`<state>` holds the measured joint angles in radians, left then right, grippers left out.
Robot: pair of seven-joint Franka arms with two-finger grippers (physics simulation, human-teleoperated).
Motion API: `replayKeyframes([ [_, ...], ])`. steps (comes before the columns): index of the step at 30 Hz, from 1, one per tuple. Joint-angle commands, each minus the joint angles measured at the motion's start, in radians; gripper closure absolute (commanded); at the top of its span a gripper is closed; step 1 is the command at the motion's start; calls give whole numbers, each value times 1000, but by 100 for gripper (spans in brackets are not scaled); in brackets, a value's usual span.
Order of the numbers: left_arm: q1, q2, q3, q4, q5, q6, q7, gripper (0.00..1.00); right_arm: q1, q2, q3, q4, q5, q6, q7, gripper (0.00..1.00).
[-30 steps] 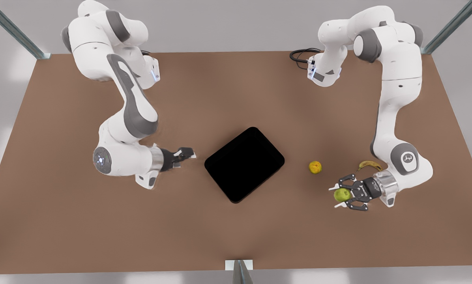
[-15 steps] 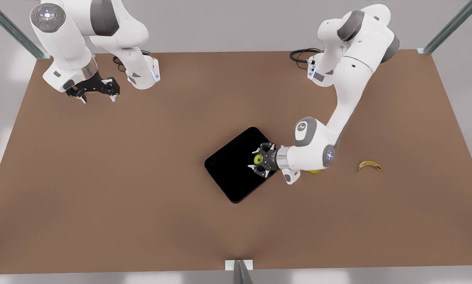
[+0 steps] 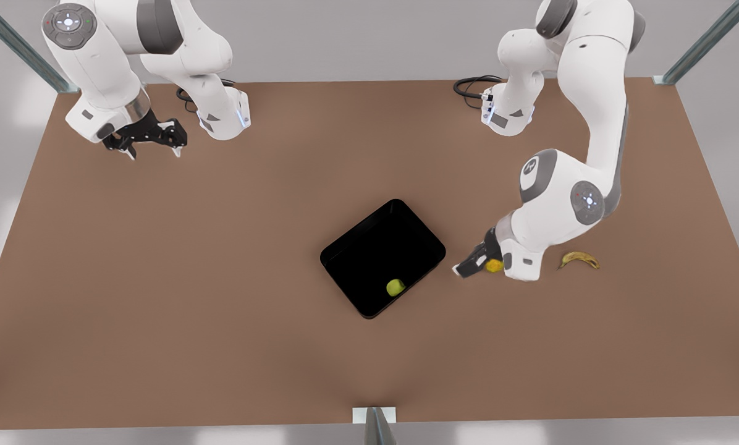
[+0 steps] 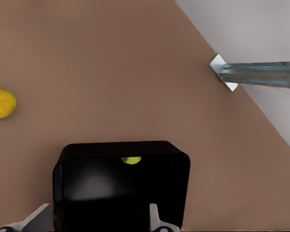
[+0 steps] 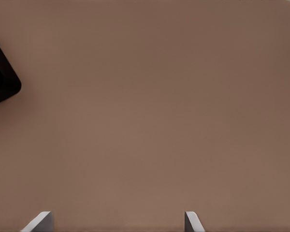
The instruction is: Place the storage box in the middle with the right arm, and place the apple in the storage box with the left arm
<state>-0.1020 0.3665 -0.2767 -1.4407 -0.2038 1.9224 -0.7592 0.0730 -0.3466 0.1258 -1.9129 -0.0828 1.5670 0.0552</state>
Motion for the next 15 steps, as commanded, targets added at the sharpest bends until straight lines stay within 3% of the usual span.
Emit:
replayKeyframes([
  [1, -1, -6, 1, -1, 193, -8, 41, 0, -1, 0, 0, 0, 0, 1, 0, 0],
  [2, -1, -75, 36, -41, 234, -111, 340, 0, 1, 0, 0, 0, 2, 2, 0, 0],
  [5, -1, -190, 100, -83, 256, -235, 687, 0, 1, -2, 0, 2, 21, -1, 0, 0],
  [7, -1, -284, 149, -119, 224, -336, 779, 0, 1, -9, 0, 0, 23, -4, 0, 0],
  [9, -2, -368, 269, -230, 165, -350, 788, 0, 1, -17, 0, 0, 23, -12, 0, 0],
  [11, -1, -333, 271, -210, 167, -361, 788, 0, 1, -25, 0, 0, 23, -22, 0, 0],
  [13, 25, -196, 249, -24, 167, -451, 790, 0, 2, -25, 2, 0, 23, -24, 0, 0],
  [15, 25, -181, 249, -6, 167, -453, 790, 0, 2, -23, 3, 0, 23, -22, 0, 0],
])
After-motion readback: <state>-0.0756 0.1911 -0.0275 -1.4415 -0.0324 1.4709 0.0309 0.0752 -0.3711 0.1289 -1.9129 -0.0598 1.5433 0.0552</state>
